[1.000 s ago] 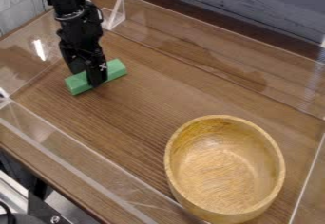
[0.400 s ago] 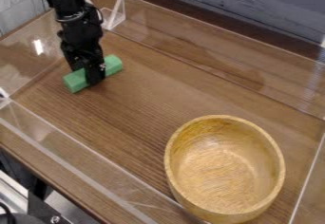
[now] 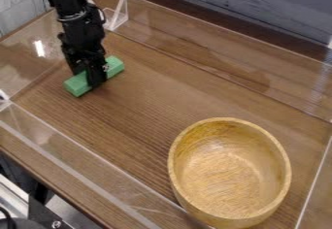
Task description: Put the green block in the brown bowl
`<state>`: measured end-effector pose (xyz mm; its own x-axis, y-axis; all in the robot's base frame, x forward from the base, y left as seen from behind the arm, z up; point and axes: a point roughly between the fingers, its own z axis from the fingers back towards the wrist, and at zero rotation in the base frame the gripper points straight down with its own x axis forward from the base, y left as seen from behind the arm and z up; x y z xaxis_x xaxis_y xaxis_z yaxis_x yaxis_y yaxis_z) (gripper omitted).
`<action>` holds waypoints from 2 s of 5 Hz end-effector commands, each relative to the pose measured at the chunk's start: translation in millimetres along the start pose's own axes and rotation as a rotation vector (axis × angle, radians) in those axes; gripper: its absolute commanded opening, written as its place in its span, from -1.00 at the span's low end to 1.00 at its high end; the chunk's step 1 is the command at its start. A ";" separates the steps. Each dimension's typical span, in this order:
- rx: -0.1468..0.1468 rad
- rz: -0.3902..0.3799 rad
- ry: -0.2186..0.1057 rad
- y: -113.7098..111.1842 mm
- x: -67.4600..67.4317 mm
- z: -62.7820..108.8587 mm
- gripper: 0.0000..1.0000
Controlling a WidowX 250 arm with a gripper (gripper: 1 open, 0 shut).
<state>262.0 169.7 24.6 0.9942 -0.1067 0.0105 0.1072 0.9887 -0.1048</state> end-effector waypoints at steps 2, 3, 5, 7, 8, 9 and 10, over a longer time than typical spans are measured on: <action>0.023 0.030 -0.023 4.5 6.5 25.6 -1.00; 0.012 0.045 -0.012 3.1 6.2 29.0 -1.00; -0.017 0.153 0.012 -14.0 3.5 59.3 -1.00; -0.038 0.192 0.027 -86.3 8.0 99.9 -1.00; -0.045 0.145 0.036 -136.7 7.5 97.3 -1.00; -0.051 0.077 0.049 -187.1 4.8 92.2 -1.00; -0.050 0.015 0.052 -237.4 -2.3 81.2 -1.00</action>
<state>229.6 -60.3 117.3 0.9882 -0.1182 -0.0975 0.1019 0.9822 -0.1579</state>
